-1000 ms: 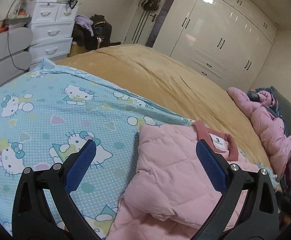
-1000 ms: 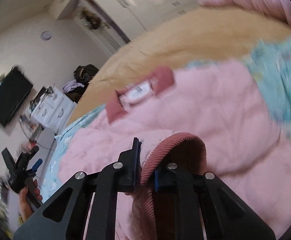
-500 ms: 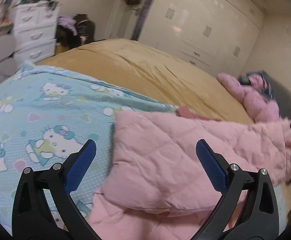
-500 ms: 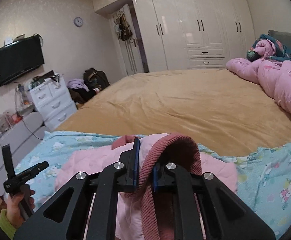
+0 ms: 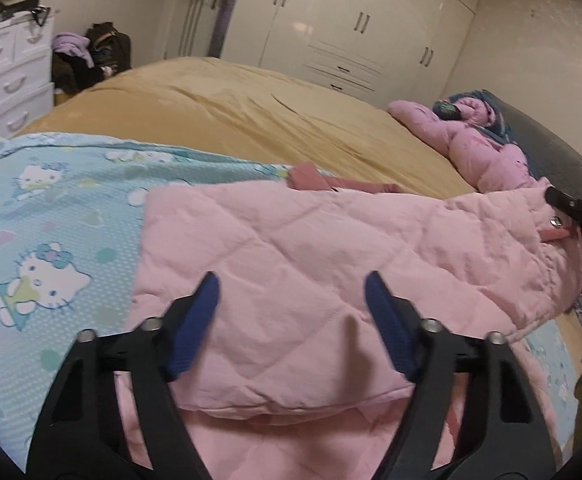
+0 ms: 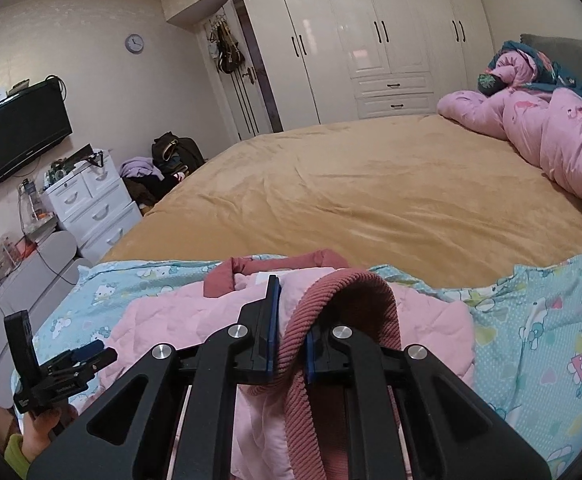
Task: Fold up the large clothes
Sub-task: 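Fold the hem up toward the collar and open the right tool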
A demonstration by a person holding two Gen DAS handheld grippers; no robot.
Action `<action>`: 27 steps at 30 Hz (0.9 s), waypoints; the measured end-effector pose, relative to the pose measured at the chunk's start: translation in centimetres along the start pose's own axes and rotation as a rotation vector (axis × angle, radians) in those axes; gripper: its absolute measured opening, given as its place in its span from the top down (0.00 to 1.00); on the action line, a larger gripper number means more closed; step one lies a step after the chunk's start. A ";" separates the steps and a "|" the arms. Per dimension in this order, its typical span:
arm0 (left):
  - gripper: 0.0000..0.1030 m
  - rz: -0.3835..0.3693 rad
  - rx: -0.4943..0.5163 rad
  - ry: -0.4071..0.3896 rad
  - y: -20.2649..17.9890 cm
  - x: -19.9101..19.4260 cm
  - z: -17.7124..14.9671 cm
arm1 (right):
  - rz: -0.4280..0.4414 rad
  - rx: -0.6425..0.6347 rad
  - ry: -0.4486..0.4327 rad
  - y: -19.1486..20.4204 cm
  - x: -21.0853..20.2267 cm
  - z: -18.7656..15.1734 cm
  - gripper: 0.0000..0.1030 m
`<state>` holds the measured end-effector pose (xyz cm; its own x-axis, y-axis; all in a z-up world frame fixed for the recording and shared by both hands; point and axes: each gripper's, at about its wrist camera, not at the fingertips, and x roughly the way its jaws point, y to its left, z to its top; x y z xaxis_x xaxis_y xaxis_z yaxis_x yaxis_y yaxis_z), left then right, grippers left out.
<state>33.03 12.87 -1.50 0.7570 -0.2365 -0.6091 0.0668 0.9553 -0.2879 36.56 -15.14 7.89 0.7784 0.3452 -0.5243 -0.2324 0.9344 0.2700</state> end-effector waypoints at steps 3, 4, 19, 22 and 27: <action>0.49 -0.031 0.005 0.029 -0.3 0.7 -0.3 | -0.006 0.020 0.018 -0.4 0.5 -0.6 0.91; 0.49 -0.039 0.007 0.043 -0.4 1.1 -0.3 | -0.009 0.026 0.024 -0.6 0.7 -0.8 0.91; 0.48 0.053 0.045 0.199 -0.9 5.0 -2.7 | 0.004 0.134 0.144 -1.8 2.5 -3.7 0.56; 0.48 0.052 0.045 0.200 -0.9 4.9 -2.8 | -0.007 0.147 0.138 -2.2 1.6 -3.7 0.55; 0.49 0.045 0.037 0.201 -0.8 4.8 -2.7 | -0.069 0.152 0.076 -3.0 -0.8 -3.2 0.55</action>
<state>34.84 10.52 -6.22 0.6153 -0.2209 -0.7567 0.0625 0.9706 -0.2325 34.74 -17.90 4.92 0.7421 0.2914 -0.6036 -0.0842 0.9339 0.3474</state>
